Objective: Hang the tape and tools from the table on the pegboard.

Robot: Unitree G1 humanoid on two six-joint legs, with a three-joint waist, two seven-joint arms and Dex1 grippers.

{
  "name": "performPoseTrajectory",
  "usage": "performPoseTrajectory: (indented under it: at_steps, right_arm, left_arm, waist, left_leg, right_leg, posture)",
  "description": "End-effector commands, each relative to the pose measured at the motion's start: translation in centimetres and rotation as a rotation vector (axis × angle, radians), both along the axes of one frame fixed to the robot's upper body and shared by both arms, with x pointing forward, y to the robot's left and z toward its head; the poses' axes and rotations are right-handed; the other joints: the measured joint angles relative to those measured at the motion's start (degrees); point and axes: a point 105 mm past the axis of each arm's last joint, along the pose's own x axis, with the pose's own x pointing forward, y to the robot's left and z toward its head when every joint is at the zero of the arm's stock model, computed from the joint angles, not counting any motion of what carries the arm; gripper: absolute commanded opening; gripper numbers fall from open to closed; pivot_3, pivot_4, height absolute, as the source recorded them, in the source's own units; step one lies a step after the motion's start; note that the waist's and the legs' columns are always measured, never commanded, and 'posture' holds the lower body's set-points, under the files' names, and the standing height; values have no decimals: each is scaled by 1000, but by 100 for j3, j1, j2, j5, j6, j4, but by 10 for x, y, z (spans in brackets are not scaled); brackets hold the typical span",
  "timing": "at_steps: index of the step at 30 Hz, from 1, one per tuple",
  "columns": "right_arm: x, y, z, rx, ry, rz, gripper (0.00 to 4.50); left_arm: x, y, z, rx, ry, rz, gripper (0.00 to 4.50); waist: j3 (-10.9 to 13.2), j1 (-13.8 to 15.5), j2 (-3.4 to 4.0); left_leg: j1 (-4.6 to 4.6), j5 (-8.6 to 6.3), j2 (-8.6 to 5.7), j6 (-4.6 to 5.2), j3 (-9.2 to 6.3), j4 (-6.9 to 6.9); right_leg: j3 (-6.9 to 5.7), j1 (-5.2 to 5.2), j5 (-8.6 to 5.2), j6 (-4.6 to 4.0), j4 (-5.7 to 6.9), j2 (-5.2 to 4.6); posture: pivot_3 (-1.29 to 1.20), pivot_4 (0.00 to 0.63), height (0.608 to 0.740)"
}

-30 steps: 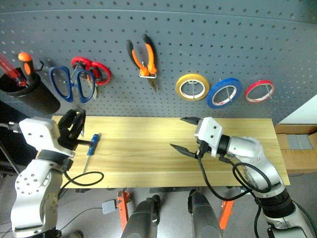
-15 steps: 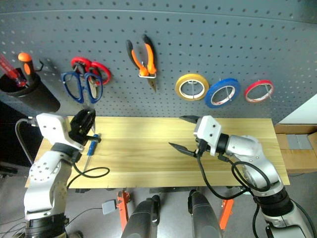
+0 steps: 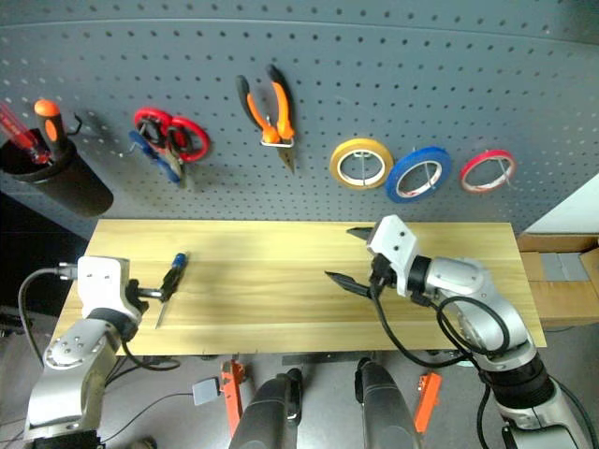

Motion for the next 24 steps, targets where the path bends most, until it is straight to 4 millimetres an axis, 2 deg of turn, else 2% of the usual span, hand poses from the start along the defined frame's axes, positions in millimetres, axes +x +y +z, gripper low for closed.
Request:
performPoseTrajectory:
  at_steps: [1,4,6,12,15,21,24]
  right_arm:
    - [-15,10,26,61,-22,76,4500]
    - [-21,15,28,55,-1,112,4500]
    - [-23,18,28,25,-1,132,4500]
    - [-23,26,30,-22,-15,156,4500]
    - [-22,27,29,-37,-20,153,4500]
    - [-22,28,31,-62,-44,158,4500]
    - [-20,28,32,-76,-65,149,4500]
  left_arm:
    - [-7,12,-21,17,154,60,4487]
    - [-7,13,-32,13,235,79,4487]
    - [1,10,-36,12,272,70,4487]
    - [36,3,-28,2,286,22,4487]
    - [46,4,-28,-11,296,15,4487]
    - [49,9,-39,-61,364,11,4487]
    - [46,10,-43,-65,388,1,3971]
  waist:
    - [0,1,0]
    - [0,9,-1]
    - [0,37,-1]
    - [0,32,-1]
    - [0,2,-2]
    - [1,-18,-3]
    - [1,-24,-3]
  left_leg:
    - [0,0,0,0,-2,-1]
    - [-2,0,-1,0,-3,-3]
    - [-4,0,-3,0,-6,-3]
    - [-4,0,-2,0,-6,8]
    - [-4,0,-3,0,-3,5]
    - [-5,-1,-3,0,5,1]
    - [-1,-1,-3,0,7,3]
  right_leg:
    - [-1,0,0,0,0,0]
    - [-4,0,0,0,-2,0]
    - [-6,0,1,-1,-4,-2]
    - [-9,0,1,-1,6,-2]
    - [-8,-2,2,-1,7,-3]
    - [-4,-23,2,-3,42,-6]
    - [-2,-24,1,-3,47,-6]
  posture:
    - [-87,349,740]
    - [-89,352,740]
    - [-92,353,740]
    - [-107,359,740]
    - [-111,359,740]
    - [-117,360,740]
    - [-128,361,740]
